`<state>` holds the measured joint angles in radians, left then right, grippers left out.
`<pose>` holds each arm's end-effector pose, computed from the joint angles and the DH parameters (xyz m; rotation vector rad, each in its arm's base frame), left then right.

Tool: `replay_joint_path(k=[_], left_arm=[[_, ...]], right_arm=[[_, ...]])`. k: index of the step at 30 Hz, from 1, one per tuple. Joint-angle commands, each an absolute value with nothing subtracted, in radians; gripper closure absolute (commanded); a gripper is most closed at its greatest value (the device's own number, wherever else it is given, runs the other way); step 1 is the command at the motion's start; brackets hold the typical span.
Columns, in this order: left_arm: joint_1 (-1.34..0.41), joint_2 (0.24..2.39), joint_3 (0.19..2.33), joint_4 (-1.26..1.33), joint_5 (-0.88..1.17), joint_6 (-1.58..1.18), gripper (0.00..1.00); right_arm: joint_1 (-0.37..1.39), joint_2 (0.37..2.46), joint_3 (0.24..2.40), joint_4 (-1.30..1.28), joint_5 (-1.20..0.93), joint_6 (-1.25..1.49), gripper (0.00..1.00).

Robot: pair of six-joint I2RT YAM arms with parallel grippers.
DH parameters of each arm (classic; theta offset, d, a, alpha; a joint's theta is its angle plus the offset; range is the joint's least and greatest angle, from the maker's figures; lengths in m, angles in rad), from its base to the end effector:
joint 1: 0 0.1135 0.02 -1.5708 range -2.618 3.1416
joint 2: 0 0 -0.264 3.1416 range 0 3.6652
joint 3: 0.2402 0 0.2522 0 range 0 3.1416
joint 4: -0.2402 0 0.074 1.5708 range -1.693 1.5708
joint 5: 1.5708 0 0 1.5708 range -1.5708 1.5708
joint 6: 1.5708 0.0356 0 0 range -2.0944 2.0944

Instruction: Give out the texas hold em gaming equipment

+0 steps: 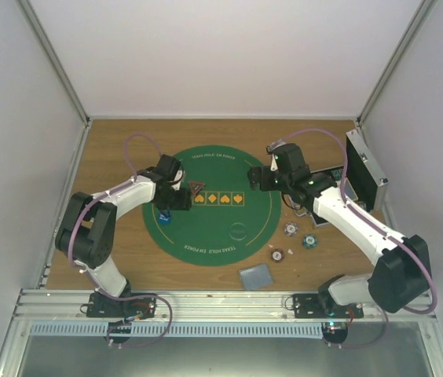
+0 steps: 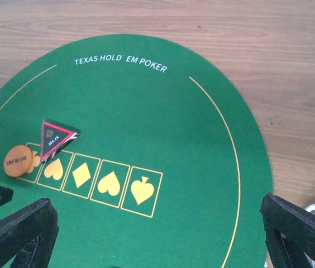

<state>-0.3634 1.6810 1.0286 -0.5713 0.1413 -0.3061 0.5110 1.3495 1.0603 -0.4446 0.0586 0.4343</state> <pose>0.2948 -0.1175 0.1721 0.1165 2.8367 -0.3533 0.2586 0.1426 0.2854 -0.0592 2.3384 0.4126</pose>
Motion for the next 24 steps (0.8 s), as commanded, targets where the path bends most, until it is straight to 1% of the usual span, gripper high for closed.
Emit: replay_joint_path(k=[1,7,13,20,24], left_arm=[[-0.359,1.688,1.031,-0.559,0.169,-0.278,0.34],[-0.36,1.753,1.062,-0.578,0.111,-0.285,0.38],[-0.358,1.781,1.083,-0.581,0.058,-0.281,0.4],[-0.359,1.832,1.136,-0.585,0.009,-0.25,0.46],[-0.359,1.876,1.179,-0.603,-0.032,-0.241,0.48]], right_arm=[[0.506,1.36,1.063,-0.414,0.046,0.425,0.0],[0.505,1.37,1.071,-0.407,0.044,0.413,0.0],[0.505,1.371,1.071,-0.404,0.05,0.409,0.0],[0.505,1.386,1.081,-0.403,0.051,0.401,0.0],[0.505,1.391,1.085,-0.405,0.052,0.395,0.0]])
